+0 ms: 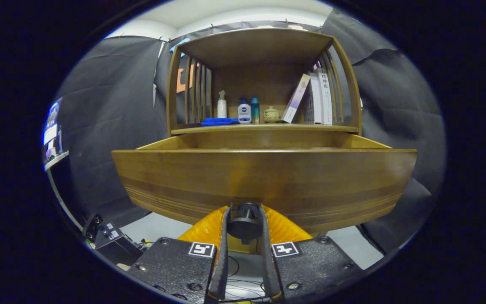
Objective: Pull open the drawer, take out the items inside it, and place them on the countertop above the cabinet.
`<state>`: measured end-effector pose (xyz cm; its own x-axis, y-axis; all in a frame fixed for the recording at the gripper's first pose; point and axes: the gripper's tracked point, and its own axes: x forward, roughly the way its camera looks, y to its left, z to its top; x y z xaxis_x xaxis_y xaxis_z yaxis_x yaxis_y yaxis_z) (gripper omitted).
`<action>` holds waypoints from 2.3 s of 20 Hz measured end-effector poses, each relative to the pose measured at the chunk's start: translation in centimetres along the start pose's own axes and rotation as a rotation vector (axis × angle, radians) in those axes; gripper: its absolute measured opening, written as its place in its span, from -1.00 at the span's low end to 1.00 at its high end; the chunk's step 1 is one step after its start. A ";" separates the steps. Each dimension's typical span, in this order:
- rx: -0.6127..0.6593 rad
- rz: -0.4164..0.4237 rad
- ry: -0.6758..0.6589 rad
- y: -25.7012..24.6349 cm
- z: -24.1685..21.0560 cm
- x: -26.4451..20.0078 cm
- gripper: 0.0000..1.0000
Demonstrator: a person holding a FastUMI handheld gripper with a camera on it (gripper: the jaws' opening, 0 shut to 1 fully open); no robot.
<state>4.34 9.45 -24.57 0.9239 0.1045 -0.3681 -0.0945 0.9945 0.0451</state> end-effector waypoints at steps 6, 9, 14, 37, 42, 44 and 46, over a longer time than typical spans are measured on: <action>-0.002 0.003 0.054 -0.1 0.0 -0.9 -0.15; -0.015 0.034 0.042 0.4 1.8 -2.5 0.01; 0.006 0.098 0.015 1.5 7.7 -4.5 0.43; 0.094 0.125 0.749 -1.6 9.6 8.4 0.84; 0.064 0.095 0.895 -2.4 6.6 9.9 0.81; 0.060 0.065 0.933 -3.0 5.7 10.6 0.80; 0.069 0.057 0.968 -2.8 5.1 11.0 0.79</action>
<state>16.70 7.81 -24.00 0.2109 0.1432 -0.9670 -0.0789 0.9885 0.1292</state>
